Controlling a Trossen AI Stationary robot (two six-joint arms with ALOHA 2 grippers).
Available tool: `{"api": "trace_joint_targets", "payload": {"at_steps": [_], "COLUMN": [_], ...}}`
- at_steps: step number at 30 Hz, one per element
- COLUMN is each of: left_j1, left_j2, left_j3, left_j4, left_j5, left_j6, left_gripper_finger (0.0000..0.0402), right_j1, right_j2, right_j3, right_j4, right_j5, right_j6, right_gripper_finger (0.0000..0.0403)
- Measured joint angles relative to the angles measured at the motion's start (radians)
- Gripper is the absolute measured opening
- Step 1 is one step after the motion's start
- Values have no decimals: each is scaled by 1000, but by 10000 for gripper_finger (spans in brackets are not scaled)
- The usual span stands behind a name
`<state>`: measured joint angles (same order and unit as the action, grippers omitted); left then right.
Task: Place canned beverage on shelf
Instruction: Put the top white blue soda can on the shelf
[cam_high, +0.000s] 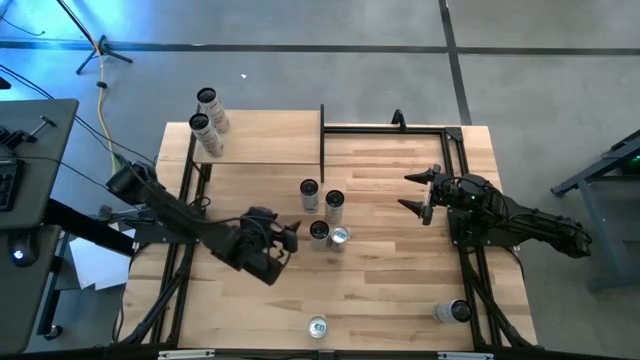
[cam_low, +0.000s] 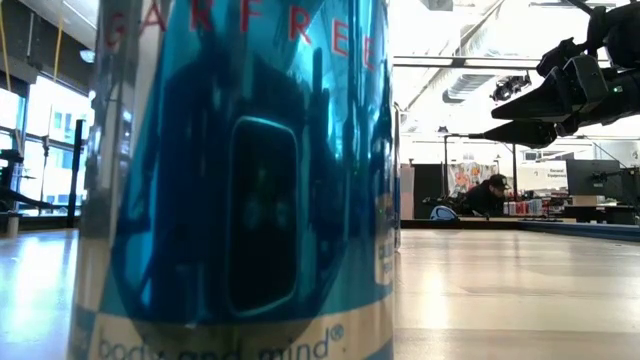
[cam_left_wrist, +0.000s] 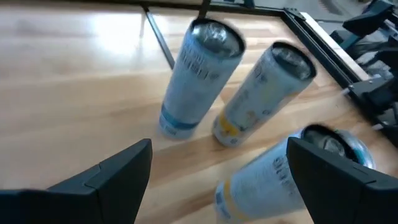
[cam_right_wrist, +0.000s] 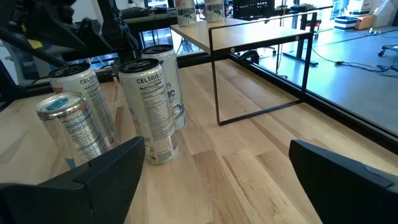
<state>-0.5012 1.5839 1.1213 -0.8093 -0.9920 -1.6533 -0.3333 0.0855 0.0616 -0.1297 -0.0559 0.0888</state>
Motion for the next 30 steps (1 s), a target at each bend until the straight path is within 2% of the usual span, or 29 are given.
{"api": "trace_joint_targets", "payload": {"at_steps": [7,14,25,30], "left_j1": [62,157,347,441], "left_j2": [87,160,170,170], "left_j3": [195,300,387,401], "left_j4": [-146,-163,-183,-217], "left_j5": [-3,18,289,446], "left_j6": [107,198,378,420], "left_gripper_finger": [340,340,340,340], "right_j1": [0,0,0,0], "right_j2": [0,0,0,0], "right_j3": [0,0,0,0], "right_j4": [0,0,0,0], "right_j5": [0,0,0,0], "right_j6": [0,0,0,0], "right_gripper_finger": [387,387,387,387]}}
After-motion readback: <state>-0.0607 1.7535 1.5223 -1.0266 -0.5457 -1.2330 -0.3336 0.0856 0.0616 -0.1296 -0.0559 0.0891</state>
